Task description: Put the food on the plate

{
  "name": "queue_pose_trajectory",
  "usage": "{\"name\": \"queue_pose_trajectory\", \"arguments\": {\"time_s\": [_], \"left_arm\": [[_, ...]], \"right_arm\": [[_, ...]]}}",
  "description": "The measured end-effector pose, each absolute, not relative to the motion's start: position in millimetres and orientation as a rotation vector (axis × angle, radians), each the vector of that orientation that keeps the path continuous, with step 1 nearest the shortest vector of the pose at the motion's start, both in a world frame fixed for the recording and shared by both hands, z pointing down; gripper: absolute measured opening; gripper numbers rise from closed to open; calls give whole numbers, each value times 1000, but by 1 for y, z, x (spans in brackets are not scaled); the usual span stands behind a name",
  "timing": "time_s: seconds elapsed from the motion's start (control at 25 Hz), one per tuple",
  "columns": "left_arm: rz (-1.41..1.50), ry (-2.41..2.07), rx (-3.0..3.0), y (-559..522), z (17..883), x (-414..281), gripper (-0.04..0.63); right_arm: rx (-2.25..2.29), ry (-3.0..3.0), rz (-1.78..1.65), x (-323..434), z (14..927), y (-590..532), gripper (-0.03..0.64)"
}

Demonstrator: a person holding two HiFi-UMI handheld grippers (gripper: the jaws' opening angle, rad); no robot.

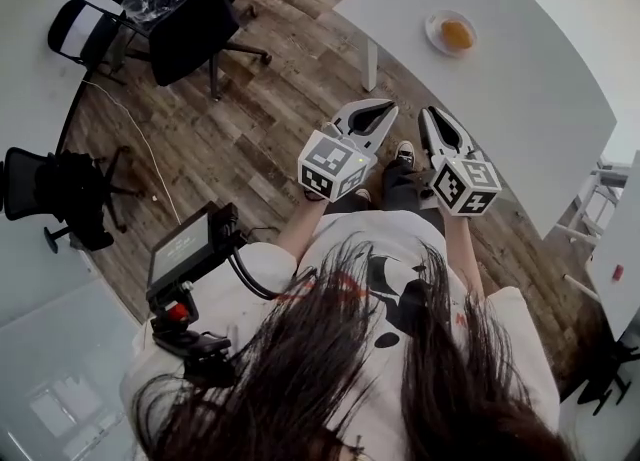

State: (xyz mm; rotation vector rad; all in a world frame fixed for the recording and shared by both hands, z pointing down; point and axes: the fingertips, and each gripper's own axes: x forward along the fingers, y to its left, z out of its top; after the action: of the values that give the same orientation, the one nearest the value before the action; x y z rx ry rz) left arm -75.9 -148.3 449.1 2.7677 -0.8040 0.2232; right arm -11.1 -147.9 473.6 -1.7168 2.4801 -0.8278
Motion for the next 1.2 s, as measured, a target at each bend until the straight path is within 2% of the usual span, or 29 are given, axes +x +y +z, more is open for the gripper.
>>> {"name": "queue_pose_trajectory", "arguments": {"time_s": [0.48, 0.84, 1.2], "left_arm": [[173, -722, 2742, -78, 455, -83, 6], [141, -815, 2732, -53, 445, -84, 6], [185, -844, 2770, 32, 437, -28, 6]], "right_arm": [[-1736, 2520, -882, -39, 479, -64, 57], [-1730, 2573, -817, -29, 471, -30, 57], [-1720, 2628, -748, 24, 461, 58, 57]]}}
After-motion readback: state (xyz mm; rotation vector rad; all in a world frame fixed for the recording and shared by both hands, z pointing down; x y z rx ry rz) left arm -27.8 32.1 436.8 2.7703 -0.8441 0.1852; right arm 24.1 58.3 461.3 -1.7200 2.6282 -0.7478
